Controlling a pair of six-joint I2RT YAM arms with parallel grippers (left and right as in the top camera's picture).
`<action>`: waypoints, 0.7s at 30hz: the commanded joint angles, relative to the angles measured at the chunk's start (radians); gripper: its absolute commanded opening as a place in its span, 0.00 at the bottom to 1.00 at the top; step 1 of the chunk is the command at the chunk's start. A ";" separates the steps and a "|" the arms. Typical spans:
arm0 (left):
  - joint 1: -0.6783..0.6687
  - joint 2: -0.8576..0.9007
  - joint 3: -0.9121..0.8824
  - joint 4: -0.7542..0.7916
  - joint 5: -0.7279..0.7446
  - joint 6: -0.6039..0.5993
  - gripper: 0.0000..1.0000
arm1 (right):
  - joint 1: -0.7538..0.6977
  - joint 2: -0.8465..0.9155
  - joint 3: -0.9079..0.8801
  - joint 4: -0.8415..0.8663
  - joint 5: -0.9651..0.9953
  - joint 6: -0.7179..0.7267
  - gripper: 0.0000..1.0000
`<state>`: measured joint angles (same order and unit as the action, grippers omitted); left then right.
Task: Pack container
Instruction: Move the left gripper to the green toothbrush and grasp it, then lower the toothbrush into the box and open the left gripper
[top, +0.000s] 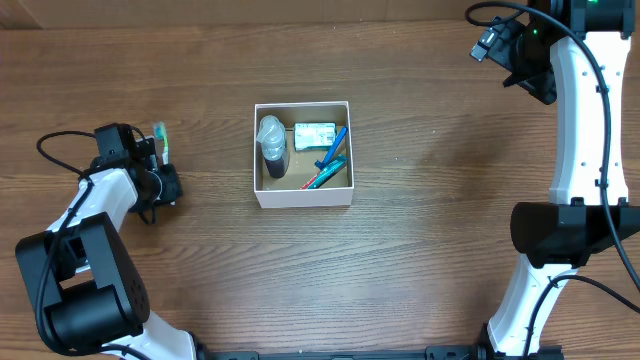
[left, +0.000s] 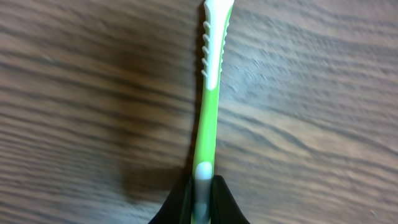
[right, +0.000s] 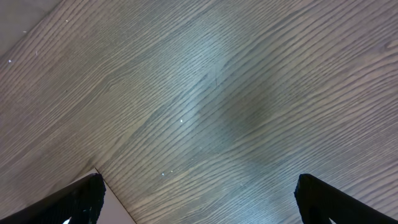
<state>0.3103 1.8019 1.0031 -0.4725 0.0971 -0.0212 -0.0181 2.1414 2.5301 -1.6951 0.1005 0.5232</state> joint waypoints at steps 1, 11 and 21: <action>0.005 -0.004 0.117 -0.089 0.110 -0.013 0.04 | -0.002 -0.009 0.015 0.003 -0.001 0.000 1.00; -0.005 -0.014 0.616 -0.472 0.296 -0.008 0.04 | -0.002 -0.009 0.015 0.003 -0.001 0.000 1.00; -0.294 -0.111 0.870 -0.632 0.376 0.239 0.05 | -0.002 -0.009 0.015 0.003 -0.001 0.000 1.00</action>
<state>0.1463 1.7641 1.8313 -1.0805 0.4301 0.0544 -0.0181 2.1414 2.5301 -1.6947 0.1005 0.5232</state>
